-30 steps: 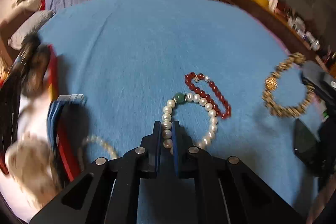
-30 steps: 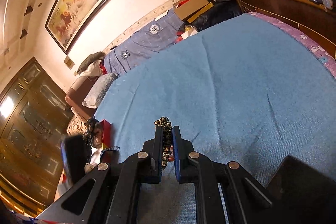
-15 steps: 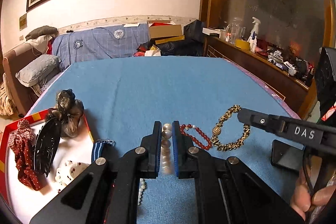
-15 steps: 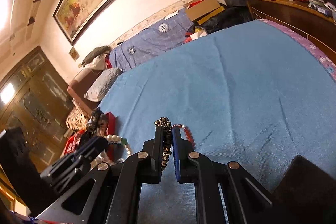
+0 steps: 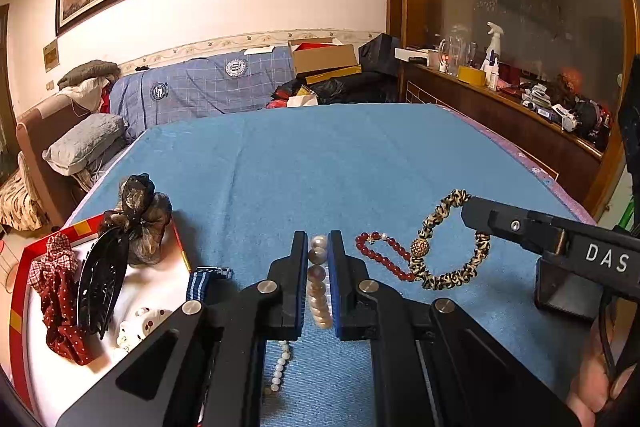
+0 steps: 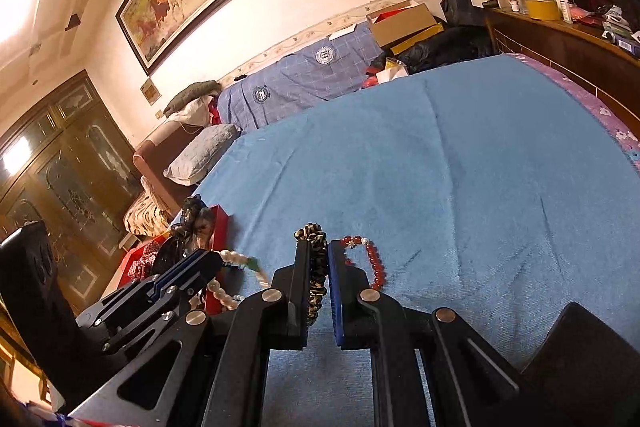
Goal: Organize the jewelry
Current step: 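Carry the pearl and gold bracelets over the red box with both tools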
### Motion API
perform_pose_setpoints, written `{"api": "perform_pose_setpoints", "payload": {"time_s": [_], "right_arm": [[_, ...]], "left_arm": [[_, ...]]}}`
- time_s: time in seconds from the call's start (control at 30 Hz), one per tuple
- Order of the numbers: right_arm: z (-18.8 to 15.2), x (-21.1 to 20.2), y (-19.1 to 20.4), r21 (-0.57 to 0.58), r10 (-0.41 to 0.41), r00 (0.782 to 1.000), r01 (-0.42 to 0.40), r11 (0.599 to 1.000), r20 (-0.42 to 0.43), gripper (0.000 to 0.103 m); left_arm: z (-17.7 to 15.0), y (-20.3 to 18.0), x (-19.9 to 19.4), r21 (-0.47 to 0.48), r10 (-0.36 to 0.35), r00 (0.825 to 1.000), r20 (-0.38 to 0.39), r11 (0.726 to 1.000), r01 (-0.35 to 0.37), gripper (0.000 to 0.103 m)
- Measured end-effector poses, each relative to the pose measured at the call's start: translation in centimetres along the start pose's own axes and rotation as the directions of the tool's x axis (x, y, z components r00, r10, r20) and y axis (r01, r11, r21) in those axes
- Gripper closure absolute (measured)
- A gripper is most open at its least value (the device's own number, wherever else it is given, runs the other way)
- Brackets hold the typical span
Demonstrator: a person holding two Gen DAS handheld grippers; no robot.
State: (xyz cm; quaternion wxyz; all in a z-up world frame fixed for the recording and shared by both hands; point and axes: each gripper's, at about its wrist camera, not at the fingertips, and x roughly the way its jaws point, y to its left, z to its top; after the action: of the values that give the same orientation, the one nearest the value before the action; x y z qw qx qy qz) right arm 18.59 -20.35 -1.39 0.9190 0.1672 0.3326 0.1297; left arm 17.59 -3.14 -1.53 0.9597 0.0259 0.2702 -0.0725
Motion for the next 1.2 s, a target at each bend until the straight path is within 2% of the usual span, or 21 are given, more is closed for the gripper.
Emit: {"api": "perform_pose_setpoints", "payload": {"time_s": [0.5,0.73,0.83,0.97,1.2], "right_arm": [[0.3,0.1,0.0,-0.009,0.003,1.0,-0.003,1.0,-0.002,0.094],[0.2,0.0,0.2,-0.017,0.018,1.0,-0.018,1.0,0.003,0.094],[0.2,-0.2,0.7,-0.022,0.051,0.999,-0.051,0.998,0.004,0.094],[0.2,-0.3,1.9,-0.029,0.105,0.994,-0.105,0.994,-0.001,0.094],[-0.6,0.5,6.4,-0.076,0.219,0.973,-0.224,0.972,-0.072,0.093]], "left_arm": [[0.0,-0.1,-0.1,0.013,0.004,1.0,0.003,1.0,-0.004,0.094],[0.5,0.8,-0.8,-0.029,-0.017,1.0,0.014,0.999,0.018,0.094],[0.9,1.9,-1.9,-0.062,-0.027,0.999,0.028,0.998,0.029,0.094],[1.2,3.8,-4.2,-0.092,-0.004,0.997,0.073,0.996,0.011,0.094],[0.3,8.9,-7.0,-0.127,0.084,0.993,0.079,0.989,-0.073,0.094]]}}
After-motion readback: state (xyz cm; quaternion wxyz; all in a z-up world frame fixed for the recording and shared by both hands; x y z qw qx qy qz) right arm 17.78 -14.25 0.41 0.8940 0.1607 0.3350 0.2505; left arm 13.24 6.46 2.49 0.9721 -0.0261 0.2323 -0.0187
